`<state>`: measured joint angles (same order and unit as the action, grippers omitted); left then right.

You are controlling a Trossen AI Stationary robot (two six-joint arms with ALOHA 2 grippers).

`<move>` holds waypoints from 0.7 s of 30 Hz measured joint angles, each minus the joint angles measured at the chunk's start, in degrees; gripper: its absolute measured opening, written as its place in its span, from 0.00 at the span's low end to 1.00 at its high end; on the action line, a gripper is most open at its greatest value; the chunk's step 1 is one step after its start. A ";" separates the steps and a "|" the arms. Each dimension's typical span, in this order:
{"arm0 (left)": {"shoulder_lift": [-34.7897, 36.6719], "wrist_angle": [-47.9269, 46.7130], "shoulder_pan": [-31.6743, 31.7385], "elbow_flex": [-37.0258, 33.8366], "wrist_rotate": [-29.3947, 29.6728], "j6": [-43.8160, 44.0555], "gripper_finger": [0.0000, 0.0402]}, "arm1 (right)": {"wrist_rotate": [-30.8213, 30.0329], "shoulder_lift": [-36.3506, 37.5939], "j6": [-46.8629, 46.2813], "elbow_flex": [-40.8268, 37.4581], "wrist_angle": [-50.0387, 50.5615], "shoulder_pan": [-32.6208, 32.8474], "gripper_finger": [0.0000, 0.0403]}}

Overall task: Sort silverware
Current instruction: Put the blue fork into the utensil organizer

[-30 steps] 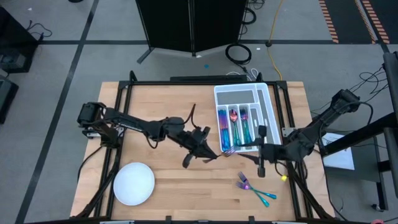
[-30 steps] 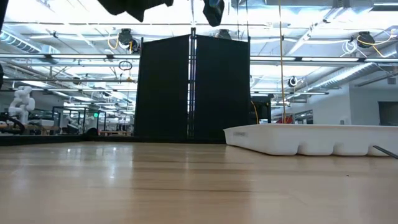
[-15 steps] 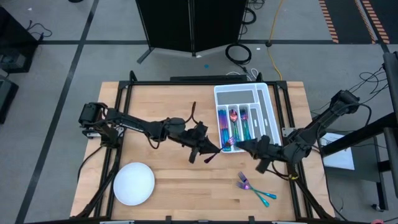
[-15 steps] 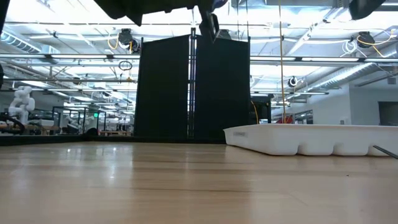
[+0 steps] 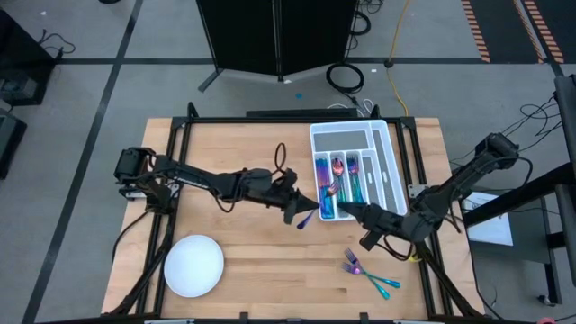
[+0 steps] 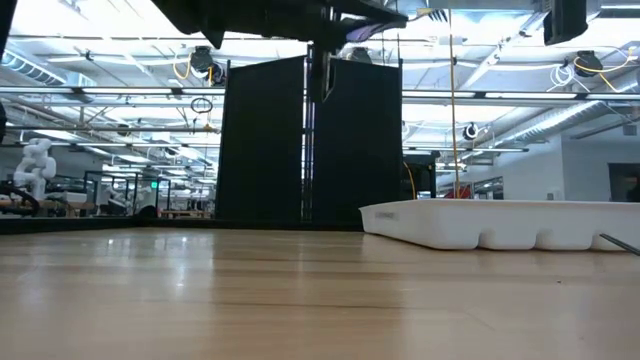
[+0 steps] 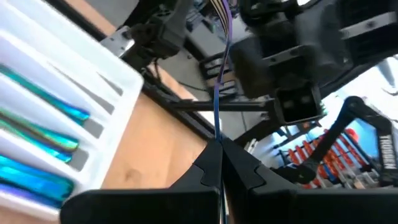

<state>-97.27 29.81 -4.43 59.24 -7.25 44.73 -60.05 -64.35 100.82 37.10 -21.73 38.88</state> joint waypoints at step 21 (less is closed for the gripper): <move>0.00 1.15 -2.35 0.00 -2.84 -0.02 0.01 | 3.47 0.03 0.49 0.00 0.56 -6.63 0.27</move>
<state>-97.27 30.96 -6.78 59.24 -10.09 44.71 -56.57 -64.31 101.31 37.10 -21.17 32.25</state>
